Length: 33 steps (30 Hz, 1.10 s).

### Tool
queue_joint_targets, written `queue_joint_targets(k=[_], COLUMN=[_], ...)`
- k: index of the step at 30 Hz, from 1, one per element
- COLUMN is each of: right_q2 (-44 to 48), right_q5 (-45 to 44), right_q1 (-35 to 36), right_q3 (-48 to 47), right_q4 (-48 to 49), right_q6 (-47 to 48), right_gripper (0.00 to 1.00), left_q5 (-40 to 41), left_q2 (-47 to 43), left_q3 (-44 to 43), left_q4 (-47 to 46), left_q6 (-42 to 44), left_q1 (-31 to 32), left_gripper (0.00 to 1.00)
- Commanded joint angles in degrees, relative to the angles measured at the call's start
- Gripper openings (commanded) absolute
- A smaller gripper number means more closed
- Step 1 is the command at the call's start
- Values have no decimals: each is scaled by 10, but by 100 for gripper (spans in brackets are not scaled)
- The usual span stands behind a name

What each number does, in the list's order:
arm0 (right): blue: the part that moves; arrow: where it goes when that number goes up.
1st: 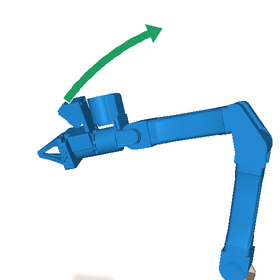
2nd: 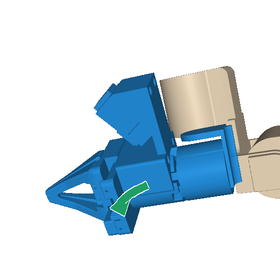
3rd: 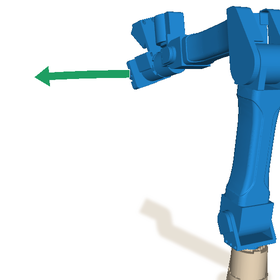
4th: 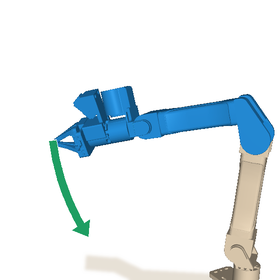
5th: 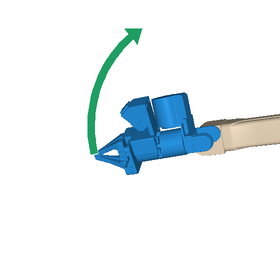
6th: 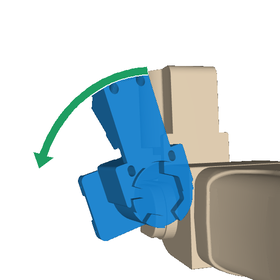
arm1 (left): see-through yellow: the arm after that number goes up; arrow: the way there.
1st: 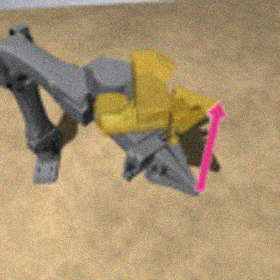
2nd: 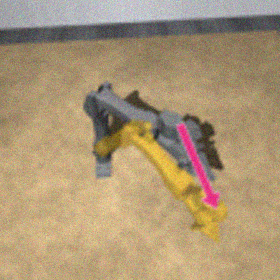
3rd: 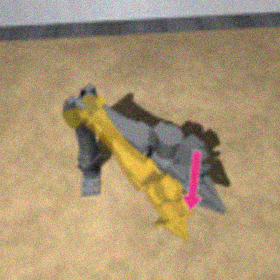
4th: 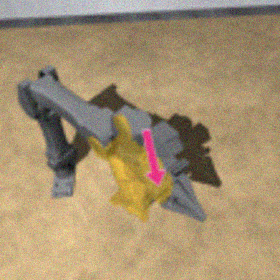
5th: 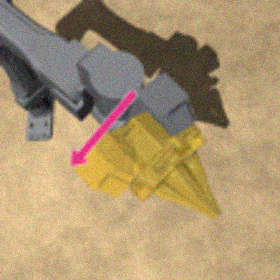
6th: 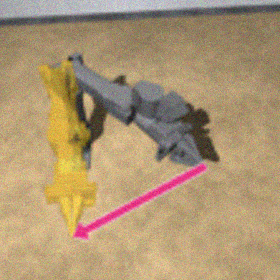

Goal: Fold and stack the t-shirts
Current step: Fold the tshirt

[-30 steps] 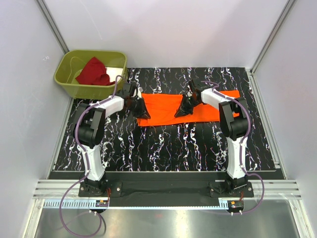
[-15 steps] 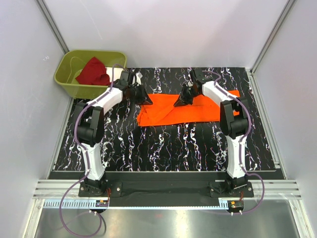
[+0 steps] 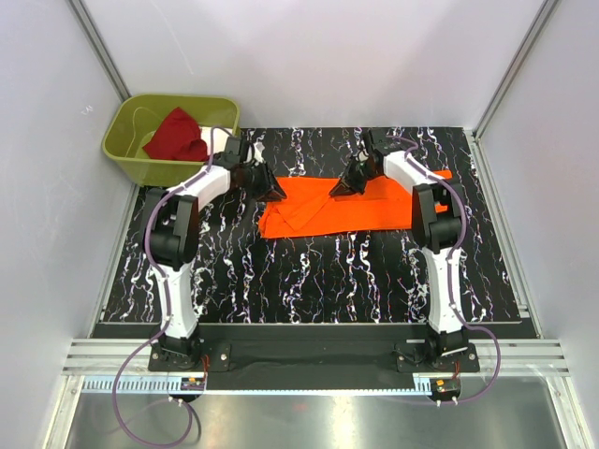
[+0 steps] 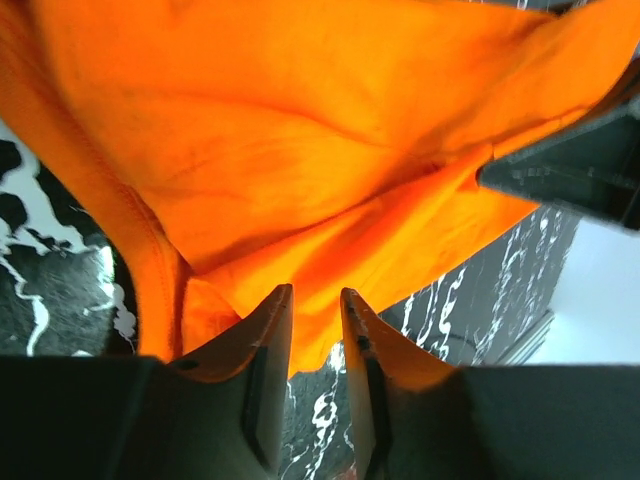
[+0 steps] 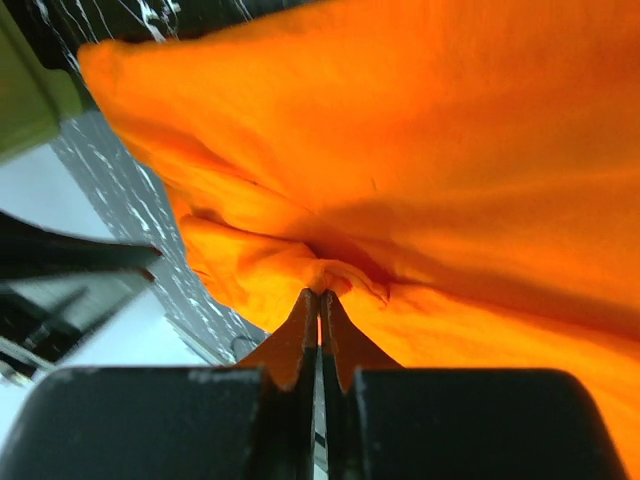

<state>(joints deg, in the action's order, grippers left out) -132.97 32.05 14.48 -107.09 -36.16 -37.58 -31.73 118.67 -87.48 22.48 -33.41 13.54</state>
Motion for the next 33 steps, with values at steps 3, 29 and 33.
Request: queue_joint_targets(k=[3, 29, 33], right_q2=[-30, 88, 78], right_q5=[35, 92, 93], right_q1=[-12, 103, 110], right_q3=[-50, 168, 180], right_q4=[44, 166, 181], right_q6=[-49, -97, -114], right_gripper=[13, 32, 32], left_q5=[28, 108, 109], left_q2=[-84, -54, -42], left_q3=[48, 94, 89], left_q4=[15, 52, 49], left_q6=[55, 109, 108], left_q1=[25, 20, 16], left_gripper=[30, 14, 14])
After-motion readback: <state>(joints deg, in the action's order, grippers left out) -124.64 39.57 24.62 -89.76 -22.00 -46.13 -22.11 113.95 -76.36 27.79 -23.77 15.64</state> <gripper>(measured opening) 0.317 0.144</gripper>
